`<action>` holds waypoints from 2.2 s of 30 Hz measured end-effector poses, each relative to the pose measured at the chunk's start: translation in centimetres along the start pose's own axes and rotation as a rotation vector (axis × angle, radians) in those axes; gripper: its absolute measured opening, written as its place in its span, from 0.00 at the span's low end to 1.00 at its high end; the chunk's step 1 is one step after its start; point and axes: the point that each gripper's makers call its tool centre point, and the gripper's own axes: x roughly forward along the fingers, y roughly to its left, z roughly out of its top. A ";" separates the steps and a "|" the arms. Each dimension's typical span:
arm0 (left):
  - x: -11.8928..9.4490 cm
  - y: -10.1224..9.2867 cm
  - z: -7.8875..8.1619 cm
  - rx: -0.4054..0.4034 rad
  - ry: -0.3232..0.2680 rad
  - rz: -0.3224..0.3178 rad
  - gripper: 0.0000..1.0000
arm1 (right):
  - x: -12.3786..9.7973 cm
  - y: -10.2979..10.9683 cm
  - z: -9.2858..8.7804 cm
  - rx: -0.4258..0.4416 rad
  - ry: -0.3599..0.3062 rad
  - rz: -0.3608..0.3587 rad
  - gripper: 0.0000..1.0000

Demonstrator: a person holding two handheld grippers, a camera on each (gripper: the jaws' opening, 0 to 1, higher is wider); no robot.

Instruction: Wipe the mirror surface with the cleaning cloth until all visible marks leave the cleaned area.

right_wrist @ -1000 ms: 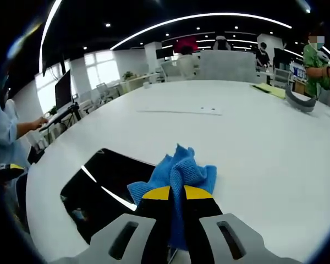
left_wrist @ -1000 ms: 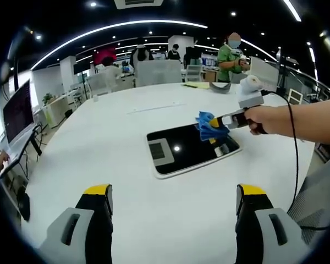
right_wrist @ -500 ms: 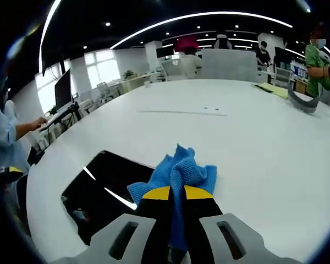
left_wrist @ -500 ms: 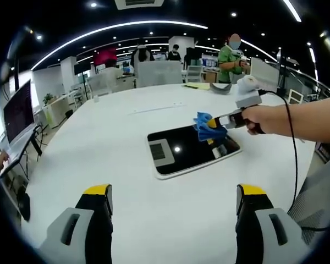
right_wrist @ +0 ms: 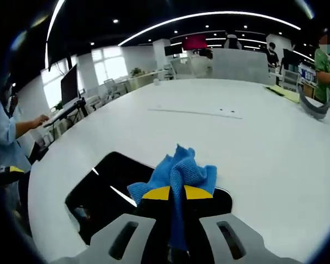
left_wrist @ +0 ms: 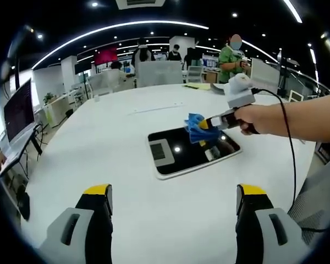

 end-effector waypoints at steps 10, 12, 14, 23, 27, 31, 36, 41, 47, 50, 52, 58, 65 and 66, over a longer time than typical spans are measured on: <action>0.0 -0.2 0.0 0.002 0.005 -0.005 0.94 | 0.1 -0.1 0.0 -0.006 0.001 0.004 0.03; 0.0 -0.2 -0.1 0.004 0.005 -0.003 0.94 | 0.1 -0.1 0.0 -0.004 0.000 0.003 0.03; 0.0 -0.2 -0.1 0.003 0.006 -0.004 0.94 | 0.0 0.1 -0.1 -0.003 0.000 0.005 0.03; -0.1 -0.2 0.0 0.004 0.001 -0.003 0.94 | -0.8 0.9 -0.8 -0.011 0.005 0.024 0.03; -0.1 -0.3 0.0 0.009 0.002 -0.004 0.94 | -1.1 1.2 -1.1 -0.013 0.007 0.032 0.03; -0.2 -0.3 0.1 0.012 0.002 -0.004 0.94 | -1.6 1.7 -1.4 -0.017 0.008 0.042 0.03; -0.2 -0.3 0.1 0.015 0.001 -0.001 0.94 | -2.2 2.5 -2.0 -0.024 0.012 0.058 0.03; -0.2 -0.2 0.2 0.018 -0.002 0.002 0.94 | -3.0 3.4 -2.7 -0.036 0.017 0.075 0.03; -0.3 -0.3 0.3 0.022 -0.004 0.003 0.94 | -3.8 4.1 -3.2 -0.044 0.018 0.088 0.03; -0.3 -0.3 0.3 0.022 -0.004 0.003 0.94 | -3.9 4.3 -3.3 -0.047 0.021 0.095 0.03; -0.3 -0.2 0.4 0.024 -0.007 0.004 0.94 | -4.1 4.5 -3.5 -0.049 0.023 0.099 0.03; -0.1 -0.2 0.4 0.022 -0.009 0.002 0.94 | -4.6 5.0 -3.9 -0.056 0.025 0.111 0.03; 0.1 -0.1 0.3 0.023 -0.007 0.000 0.94 | -4.8 5.3 -4.1 -0.060 0.026 0.123 0.03; 0.1 -0.1 0.3 0.022 -0.008 0.000 0.94 | -4.8 5.3 -4.1 -0.060 0.026 0.125 0.03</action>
